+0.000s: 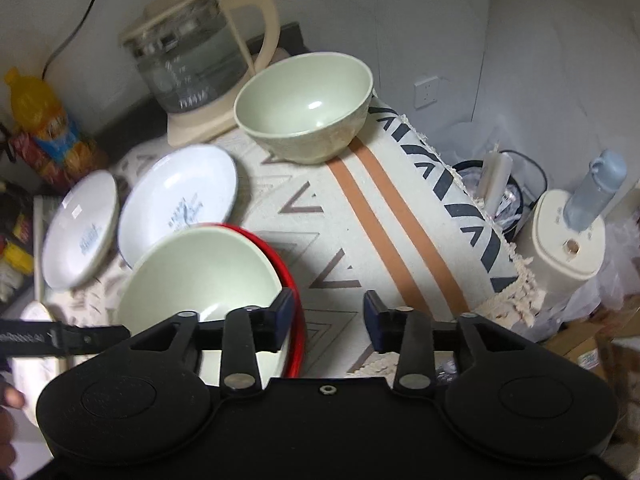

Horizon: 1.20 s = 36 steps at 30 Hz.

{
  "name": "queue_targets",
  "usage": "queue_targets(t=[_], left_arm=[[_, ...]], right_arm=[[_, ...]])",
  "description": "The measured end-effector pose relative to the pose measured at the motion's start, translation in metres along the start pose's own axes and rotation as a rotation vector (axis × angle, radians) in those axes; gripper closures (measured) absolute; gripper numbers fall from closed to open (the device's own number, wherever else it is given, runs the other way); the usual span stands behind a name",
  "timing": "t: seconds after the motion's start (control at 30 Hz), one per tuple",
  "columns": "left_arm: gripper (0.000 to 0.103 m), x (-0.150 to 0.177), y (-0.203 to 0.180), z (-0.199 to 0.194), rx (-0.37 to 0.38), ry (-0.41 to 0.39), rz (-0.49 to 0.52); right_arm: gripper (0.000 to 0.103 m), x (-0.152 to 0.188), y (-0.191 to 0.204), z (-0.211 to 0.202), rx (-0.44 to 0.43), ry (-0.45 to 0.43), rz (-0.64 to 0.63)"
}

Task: Organize plates and bowls
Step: 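Lower the large green bowl into the red bowl and open both tools, then move both tools to the small pale green bowl by the kettle and grasp its rim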

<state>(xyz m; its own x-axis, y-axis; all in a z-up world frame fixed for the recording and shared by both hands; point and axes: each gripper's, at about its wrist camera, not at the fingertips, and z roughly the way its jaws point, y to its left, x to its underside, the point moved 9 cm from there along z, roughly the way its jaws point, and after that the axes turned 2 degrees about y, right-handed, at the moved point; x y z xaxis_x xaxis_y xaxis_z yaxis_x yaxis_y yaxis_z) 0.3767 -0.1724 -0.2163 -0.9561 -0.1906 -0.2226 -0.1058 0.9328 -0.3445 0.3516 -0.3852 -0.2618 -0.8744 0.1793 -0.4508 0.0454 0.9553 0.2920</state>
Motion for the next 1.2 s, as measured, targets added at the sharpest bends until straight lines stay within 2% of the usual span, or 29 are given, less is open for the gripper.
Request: queue_targets(t=[0.07, 0.13, 0.23, 0.37, 0.63, 0.93, 1.2], left_arm=[[0.044, -0.004, -0.003, -0.004, 0.002, -0.020, 0.004], [0.040, -0.008, -0.006, -0.006, 0.000, -0.036, 0.002], [0.039, -0.014, -0.008, -0.009, 0.002, -0.054, 0.003], [0.038, -0.023, -0.008, -0.011, 0.000, -0.071, -0.018], [0.037, -0.046, -0.012, -0.011, -0.005, -0.100, -0.042], [0.037, -0.077, -0.045, 0.014, 0.009, -0.091, -0.019], [0.037, -0.114, -0.075, 0.038, 0.015, -0.097, -0.026]], right_arm=[[0.045, -0.005, -0.001, -0.005, -0.009, -0.019, 0.019], [0.040, -0.009, 0.001, -0.008, -0.002, -0.040, -0.004], [0.038, -0.012, 0.003, -0.010, -0.009, -0.033, 0.004], [0.028, -0.024, 0.009, -0.017, -0.022, -0.063, 0.000], [0.026, -0.055, 0.013, -0.022, -0.034, -0.104, -0.009], [0.025, -0.096, -0.008, -0.020, -0.036, -0.146, 0.018], [0.025, -0.122, -0.027, 0.005, -0.046, -0.123, 0.042]])
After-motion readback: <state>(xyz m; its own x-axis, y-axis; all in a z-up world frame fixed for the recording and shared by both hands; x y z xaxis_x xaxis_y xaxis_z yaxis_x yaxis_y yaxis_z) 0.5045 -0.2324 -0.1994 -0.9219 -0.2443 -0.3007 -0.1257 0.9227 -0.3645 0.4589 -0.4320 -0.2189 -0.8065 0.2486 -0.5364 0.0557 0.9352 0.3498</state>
